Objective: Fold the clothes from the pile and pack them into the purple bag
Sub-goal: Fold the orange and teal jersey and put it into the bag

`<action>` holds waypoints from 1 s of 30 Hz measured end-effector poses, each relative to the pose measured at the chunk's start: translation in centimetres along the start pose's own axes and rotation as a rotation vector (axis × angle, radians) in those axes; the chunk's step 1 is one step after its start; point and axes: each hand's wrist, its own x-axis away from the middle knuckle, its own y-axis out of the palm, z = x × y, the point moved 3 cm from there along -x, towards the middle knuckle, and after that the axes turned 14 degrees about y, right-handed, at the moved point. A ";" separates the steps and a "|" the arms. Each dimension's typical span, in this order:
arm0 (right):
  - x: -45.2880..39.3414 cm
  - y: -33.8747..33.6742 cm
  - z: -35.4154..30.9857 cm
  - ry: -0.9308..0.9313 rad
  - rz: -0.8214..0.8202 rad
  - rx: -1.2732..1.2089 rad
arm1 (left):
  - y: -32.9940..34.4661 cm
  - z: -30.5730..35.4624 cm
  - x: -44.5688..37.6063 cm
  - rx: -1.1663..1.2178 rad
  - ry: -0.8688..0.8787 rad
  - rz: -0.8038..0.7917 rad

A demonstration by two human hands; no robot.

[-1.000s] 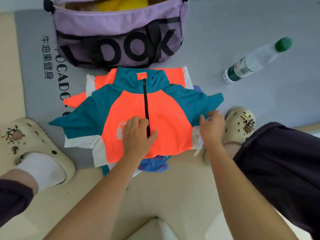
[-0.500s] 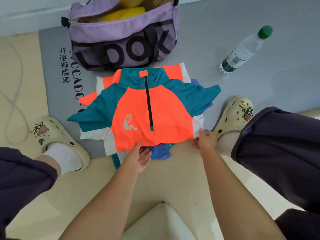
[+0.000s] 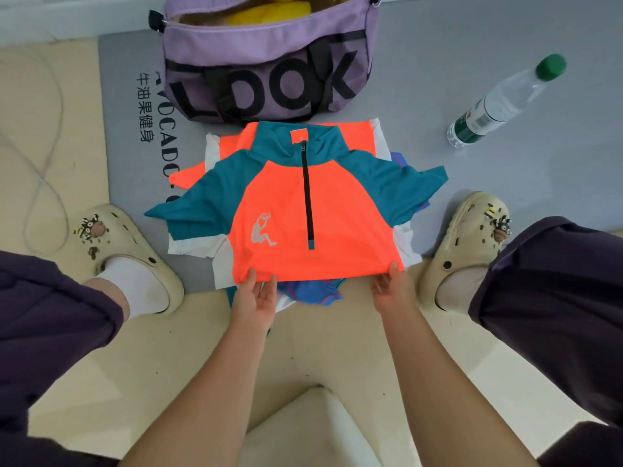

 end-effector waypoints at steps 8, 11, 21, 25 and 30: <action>0.5 1.1 1.6 0.056 -0.032 0.223 | -2.4 1.7 -1.1 0.006 -0.036 0.030; 0.3 1.2 1.0 -0.063 0.082 0.222 | -2.3 3.8 -2.2 -0.062 0.013 0.025; 6.9 9.4 3.7 -1.266 0.408 1.245 | -1.1 11.0 -4.2 -1.098 0.692 0.262; 6.4 15.5 6.7 -1.521 0.153 1.655 | 2.0 14.8 -7.2 -1.301 0.802 0.130; 1.1 15.9 6.7 -1.453 0.229 2.036 | 4.0 18.9 -11.4 -1.602 0.951 -0.025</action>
